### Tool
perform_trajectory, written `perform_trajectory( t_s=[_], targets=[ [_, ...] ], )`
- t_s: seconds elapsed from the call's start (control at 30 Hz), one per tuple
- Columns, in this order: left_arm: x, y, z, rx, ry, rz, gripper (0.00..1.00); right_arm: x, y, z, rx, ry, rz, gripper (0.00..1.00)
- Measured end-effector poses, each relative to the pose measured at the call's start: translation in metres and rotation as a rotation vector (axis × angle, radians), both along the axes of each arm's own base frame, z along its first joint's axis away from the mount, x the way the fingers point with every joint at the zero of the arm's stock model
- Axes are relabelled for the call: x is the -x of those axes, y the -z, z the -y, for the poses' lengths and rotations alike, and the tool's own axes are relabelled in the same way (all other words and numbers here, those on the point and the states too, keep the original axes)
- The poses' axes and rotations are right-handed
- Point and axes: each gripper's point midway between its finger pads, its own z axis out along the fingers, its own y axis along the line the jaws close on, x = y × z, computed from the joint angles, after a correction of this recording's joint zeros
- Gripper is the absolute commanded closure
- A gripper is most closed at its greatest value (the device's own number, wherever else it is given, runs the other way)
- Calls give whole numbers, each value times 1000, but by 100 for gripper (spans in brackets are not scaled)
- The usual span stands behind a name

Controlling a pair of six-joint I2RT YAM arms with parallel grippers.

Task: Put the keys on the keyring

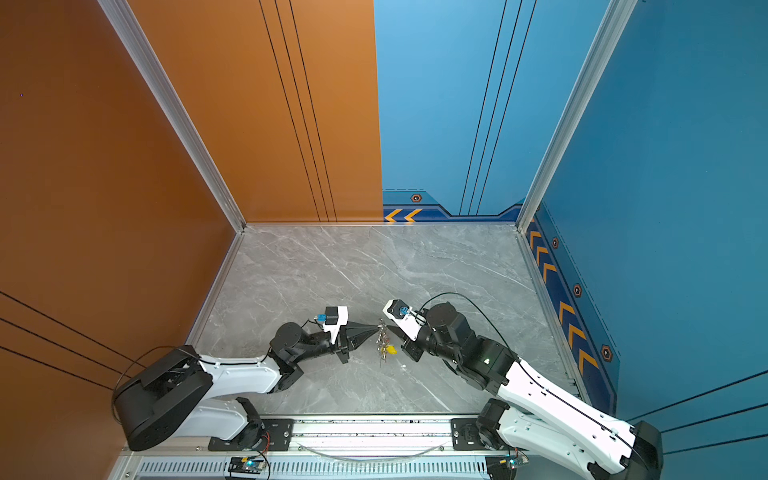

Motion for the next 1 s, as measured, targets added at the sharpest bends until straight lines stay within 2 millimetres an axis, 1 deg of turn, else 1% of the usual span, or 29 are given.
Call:
perform_trajectory(
  t_s=[0.13,0.23,0.47,0.7,0.83,1.0],
  targets=[
    [4,0,1,-1,21,4,100,11,1,-8,-22,-72,-34,79],
    [6,0,1,-3,37,6,100,17,0,-11,-34,-105,-51,81],
    [13,1,2,-7,72,12,100,20,2,-13,-39,-117,-72,88],
    [14,-2,2,-3,75,18,100,20,8,-14,-22,-119,-89,87],
    [14,-2,2,-2,75,18,100,20,10,-14,-18,-121,-93,91],
    [14,-1,1,-7,73,18,100,22,11,-14,-13,-124,-99,99]
  ],
)
